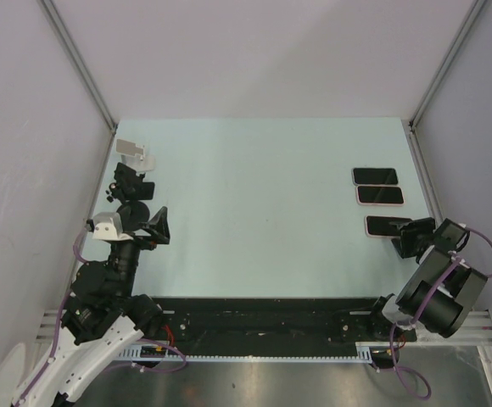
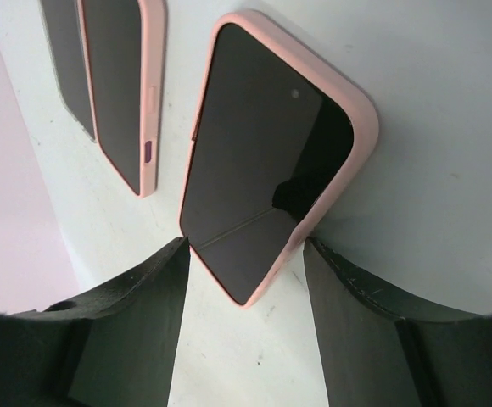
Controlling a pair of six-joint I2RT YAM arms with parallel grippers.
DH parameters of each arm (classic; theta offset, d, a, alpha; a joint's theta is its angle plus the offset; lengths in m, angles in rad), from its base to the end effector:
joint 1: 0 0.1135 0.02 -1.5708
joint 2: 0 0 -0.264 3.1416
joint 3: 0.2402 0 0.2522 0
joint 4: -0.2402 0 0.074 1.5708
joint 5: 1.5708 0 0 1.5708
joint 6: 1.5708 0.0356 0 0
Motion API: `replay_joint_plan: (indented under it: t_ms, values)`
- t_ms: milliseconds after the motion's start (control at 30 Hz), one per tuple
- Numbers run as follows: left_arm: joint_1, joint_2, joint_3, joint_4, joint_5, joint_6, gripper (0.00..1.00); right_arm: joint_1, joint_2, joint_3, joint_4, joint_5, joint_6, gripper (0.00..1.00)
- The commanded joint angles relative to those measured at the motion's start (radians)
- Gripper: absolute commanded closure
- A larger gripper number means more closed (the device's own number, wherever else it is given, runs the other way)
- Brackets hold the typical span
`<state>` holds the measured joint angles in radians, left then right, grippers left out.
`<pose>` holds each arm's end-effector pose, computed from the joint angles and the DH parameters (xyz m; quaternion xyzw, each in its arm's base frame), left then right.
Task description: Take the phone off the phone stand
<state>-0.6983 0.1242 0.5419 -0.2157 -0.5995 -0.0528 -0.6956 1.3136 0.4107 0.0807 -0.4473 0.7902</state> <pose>0.0580 -0.0225 0.3212 -0.0254 0.6454 -0.0978 0.7571 0.1817 -0.1317 0.1359 0.5542 0.7233 0.2231 0.3464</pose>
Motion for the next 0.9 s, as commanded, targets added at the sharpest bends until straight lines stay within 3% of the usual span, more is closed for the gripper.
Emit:
replay_joint_plan:
  t_ms: [0,300,433,667,867]
  values:
    - [0.013,0.014,-0.003,0.016,0.012,-0.004,0.00,0.037,0.075,0.011,0.092,-0.005,0.012,0.38]
    - [0.019,0.015,-0.005,0.015,0.015,-0.007,0.00,0.084,0.176,0.103,0.146,0.007,0.035,0.39]
    - [0.020,0.014,-0.007,0.016,0.014,-0.007,0.00,0.081,0.208,0.163,0.081,0.018,-0.028,0.40]
    - [0.023,0.014,-0.007,0.016,0.018,-0.007,0.00,0.022,0.132,0.168,-0.058,0.128,-0.131,0.39]
    - [0.026,0.015,-0.007,0.016,0.026,-0.010,0.00,0.018,0.113,0.171,-0.030,0.151,-0.149,0.39]
